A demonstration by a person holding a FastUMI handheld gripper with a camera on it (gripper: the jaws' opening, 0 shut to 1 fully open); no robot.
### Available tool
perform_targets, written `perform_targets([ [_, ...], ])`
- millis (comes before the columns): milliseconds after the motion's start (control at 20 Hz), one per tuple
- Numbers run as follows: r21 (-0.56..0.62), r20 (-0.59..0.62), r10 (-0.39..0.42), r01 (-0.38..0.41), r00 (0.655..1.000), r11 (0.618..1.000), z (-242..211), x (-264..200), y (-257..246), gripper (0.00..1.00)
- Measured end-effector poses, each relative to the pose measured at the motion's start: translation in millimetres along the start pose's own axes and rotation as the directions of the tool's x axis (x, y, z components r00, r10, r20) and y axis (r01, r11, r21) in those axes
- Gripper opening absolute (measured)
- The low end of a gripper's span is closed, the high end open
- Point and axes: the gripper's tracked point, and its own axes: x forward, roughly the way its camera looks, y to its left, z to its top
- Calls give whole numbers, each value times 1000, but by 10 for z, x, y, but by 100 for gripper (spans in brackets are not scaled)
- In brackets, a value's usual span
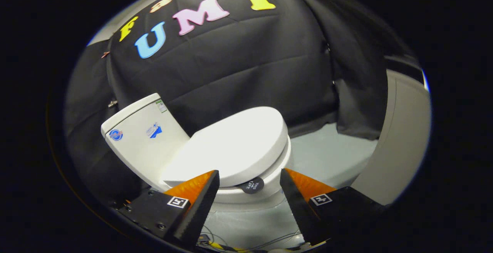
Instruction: Open the toilet lid.
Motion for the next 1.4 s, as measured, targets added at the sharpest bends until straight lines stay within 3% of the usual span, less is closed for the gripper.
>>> perform_targets([
  [150, 192, -69, 32, -18, 997, 981, -204, 118, -99, 97],
  [200, 285, -90, 61, -33, 994, 958, -251, 164, -100, 96],
  [300, 483, -126, 112, -38, 986, 875, -370, 263, -113, 96],
  [400, 565, -153, 132, -23, 979, 825, -541, 370, -201, 87],
  [650, 635, -123, 184, -65, 975, 770, -578, 487, -170, 87],
  [800, 663, -122, 193, -65, 974, 746, -579, 580, -141, 60],
  [850, 664, -127, 195, -63, 972, 745, -598, 604, -161, 60],
  [950, 668, -121, 193, -64, 974, 741, -602, 645, -173, 42],
  [1000, 680, -106, 209, -83, 972, 729, -562, 638, -138, 41],
  [1050, 668, -119, 197, -68, 973, 741, -647, 709, -142, 41],
  [1100, 673, -101, 171, -59, 980, 738, -649, 860, -163, 28],
  [1150, 677, -112, 175, -53, 978, 734, -571, 666, -217, 15],
  [1400, 707, -112, 221, -79, 969, 703, -588, 705, -153, 14],
])
